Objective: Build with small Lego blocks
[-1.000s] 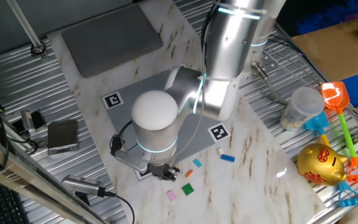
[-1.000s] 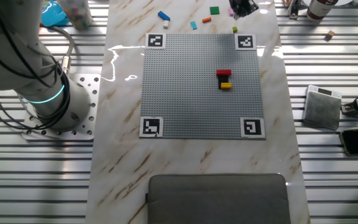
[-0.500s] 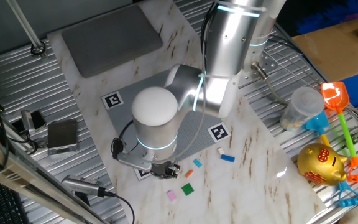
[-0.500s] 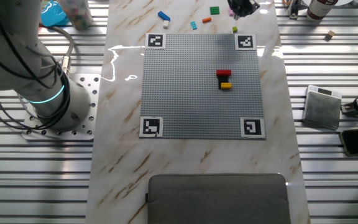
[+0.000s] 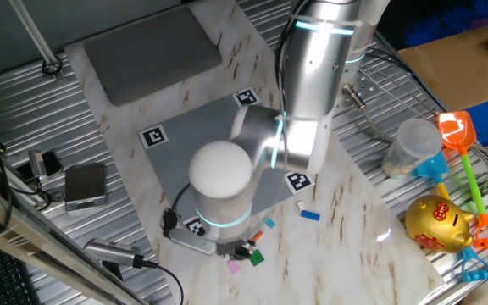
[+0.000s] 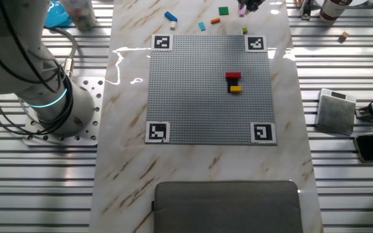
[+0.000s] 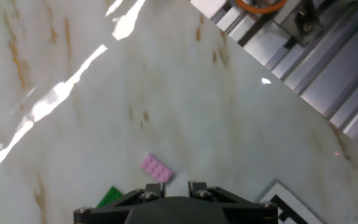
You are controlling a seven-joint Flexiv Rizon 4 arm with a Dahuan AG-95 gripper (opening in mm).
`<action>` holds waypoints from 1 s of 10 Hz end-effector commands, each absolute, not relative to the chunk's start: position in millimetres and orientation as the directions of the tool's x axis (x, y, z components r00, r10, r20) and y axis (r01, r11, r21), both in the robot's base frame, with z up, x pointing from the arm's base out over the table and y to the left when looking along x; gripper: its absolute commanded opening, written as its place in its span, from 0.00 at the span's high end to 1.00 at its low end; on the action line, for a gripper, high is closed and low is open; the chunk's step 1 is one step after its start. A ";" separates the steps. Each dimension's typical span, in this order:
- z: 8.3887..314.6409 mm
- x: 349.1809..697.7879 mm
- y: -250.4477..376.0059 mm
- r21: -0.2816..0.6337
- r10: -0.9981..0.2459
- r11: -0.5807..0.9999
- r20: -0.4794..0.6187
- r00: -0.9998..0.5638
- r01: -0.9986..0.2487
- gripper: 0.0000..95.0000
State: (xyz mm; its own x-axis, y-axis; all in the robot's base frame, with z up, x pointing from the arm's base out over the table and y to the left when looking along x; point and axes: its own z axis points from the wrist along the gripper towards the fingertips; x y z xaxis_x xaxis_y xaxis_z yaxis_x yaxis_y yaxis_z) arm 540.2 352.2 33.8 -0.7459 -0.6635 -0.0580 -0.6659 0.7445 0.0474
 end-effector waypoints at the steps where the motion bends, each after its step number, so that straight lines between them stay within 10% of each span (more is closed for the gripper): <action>1: 28.2 535.3 351.4 0.058 -0.689 0.720 -0.059 -0.722 -0.692 1.00; 10: 24.6 474.0 337.1 0.066 -0.707 0.704 -0.032 -0.706 -0.708 1.00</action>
State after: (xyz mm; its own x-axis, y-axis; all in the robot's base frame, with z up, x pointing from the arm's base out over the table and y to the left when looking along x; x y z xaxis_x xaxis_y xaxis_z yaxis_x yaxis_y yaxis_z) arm 473.1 335.1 25.7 -0.7081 -0.7053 -0.0340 -0.7059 0.7057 0.0613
